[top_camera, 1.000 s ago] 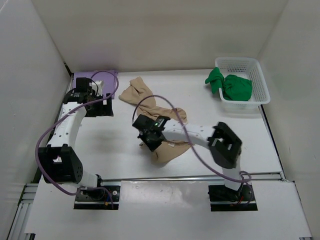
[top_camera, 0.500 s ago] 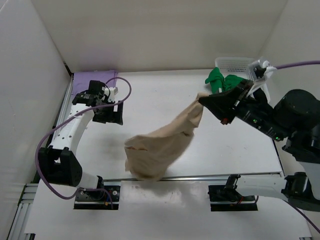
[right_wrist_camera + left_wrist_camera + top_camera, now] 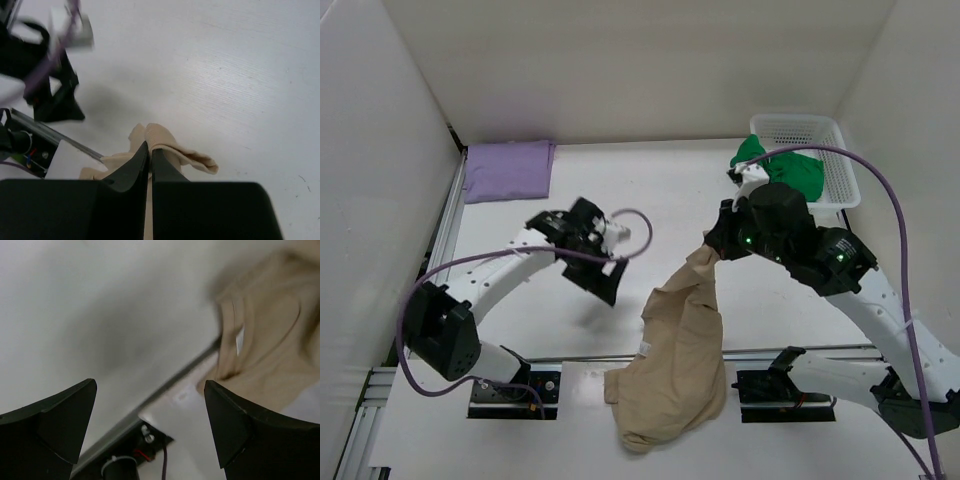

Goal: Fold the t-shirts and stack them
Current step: Flatten out the tshirt

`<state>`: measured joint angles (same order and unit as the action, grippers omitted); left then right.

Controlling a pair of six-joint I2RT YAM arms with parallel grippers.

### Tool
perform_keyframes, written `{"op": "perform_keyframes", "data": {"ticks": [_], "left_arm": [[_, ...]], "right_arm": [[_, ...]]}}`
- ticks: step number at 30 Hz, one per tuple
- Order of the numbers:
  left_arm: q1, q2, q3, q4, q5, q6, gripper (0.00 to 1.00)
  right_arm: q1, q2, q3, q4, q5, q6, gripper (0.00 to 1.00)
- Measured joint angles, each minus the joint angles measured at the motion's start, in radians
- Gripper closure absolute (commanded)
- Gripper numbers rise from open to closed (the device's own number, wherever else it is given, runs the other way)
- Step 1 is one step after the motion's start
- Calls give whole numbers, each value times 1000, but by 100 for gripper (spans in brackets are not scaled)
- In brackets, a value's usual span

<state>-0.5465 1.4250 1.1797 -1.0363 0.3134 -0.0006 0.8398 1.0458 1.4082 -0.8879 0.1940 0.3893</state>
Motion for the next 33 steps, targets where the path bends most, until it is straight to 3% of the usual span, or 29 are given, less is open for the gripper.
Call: {"op": "perform_keyframes", "data": {"ticks": [7, 14, 22, 24, 26, 27, 31, 33], "left_arm": [[-256, 74, -221, 12, 61, 0, 0], [-350, 130, -229, 39, 116, 0, 0], [-465, 295, -196, 23, 144, -3, 0], [-494, 314, -196, 26, 144, -4, 4], [-512, 327, -196, 41, 142, -4, 18], [-513, 333, -195, 50, 142, -5, 47], [-490, 380, -176, 60, 97, 10, 89], [-469, 385, -155, 34, 91, 16, 89]], "right_arm": [[-157, -35, -39, 47, -150, 8, 100], [-222, -35, -72, 60, -213, 15, 100], [-280, -40, -82, 67, -220, 19, 100], [-304, -39, -82, 69, -220, 19, 100], [-318, -36, -82, 69, -222, 18, 100], [-322, -34, -82, 70, -224, 18, 100], [-323, -30, -82, 75, -228, 18, 100], [-323, -32, -82, 76, -229, 17, 100]]}}
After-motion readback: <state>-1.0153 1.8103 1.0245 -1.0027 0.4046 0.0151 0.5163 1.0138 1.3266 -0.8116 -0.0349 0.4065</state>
